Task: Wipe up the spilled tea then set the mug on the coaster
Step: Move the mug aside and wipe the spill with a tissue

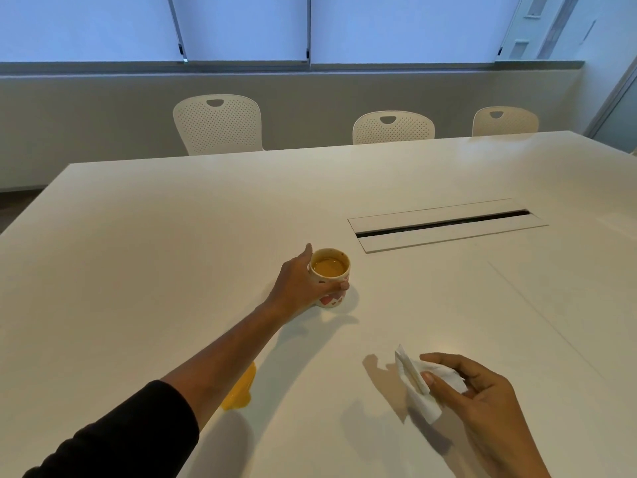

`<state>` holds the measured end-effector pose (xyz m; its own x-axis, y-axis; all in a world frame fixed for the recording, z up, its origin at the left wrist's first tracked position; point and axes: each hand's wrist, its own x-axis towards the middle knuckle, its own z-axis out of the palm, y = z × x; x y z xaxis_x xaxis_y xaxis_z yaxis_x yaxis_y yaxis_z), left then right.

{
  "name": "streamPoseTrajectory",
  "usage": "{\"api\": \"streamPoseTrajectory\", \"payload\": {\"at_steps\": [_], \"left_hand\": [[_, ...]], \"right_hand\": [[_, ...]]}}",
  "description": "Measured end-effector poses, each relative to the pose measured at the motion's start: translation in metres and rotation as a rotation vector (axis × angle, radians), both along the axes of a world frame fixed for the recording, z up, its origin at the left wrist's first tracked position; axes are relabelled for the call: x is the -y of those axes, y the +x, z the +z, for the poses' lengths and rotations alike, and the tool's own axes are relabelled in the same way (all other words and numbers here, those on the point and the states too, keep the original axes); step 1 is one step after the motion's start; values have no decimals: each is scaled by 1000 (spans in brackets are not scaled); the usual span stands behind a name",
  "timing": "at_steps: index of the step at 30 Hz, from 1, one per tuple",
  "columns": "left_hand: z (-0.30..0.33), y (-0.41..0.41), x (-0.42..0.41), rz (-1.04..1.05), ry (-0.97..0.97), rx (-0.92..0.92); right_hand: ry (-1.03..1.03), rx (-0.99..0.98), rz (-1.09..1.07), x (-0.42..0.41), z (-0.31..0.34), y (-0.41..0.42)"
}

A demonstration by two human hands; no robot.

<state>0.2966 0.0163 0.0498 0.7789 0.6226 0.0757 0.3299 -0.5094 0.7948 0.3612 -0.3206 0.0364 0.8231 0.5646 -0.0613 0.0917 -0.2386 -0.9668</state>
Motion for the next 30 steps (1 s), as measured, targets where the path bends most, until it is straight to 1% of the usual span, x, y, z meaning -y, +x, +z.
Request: {"api": "streamPoseTrajectory", "payload": {"at_steps": [2, 3, 8, 12, 14, 16, 21, 24, 28, 30], "left_hand": [[6, -8, -1, 49, -11, -8], [8, -13, -1, 86, -13, 31], [23, -68, 6, 339, -32, 401], [25, -127, 10, 465, -137, 547], [18, -160, 13, 522, -215, 579], [7, -194, 20, 570, -278, 597], [-17, -265, 40, 708, -397, 625], [-22, -296, 48, 759, -404, 629], [-23, -332, 57, 794, -379, 623], [-24, -345, 60, 800, -380, 622]], "right_hand": [[14, -5, -7, -9, 0, -8], [17, -8, 2, -14, 0, -13], [35, 35, 100, -57, 1, -41], [22, 74, 209, -108, 2, -70], [-36, 131, 224, -136, -1, -81], [-60, 236, 214, -164, -4, -92], [3, 500, 245, -219, -11, -119], [-73, 676, 328, -237, -16, -133], [-154, 828, 437, -240, -22, -143], [-253, 871, 519, -236, -22, -146]]}}
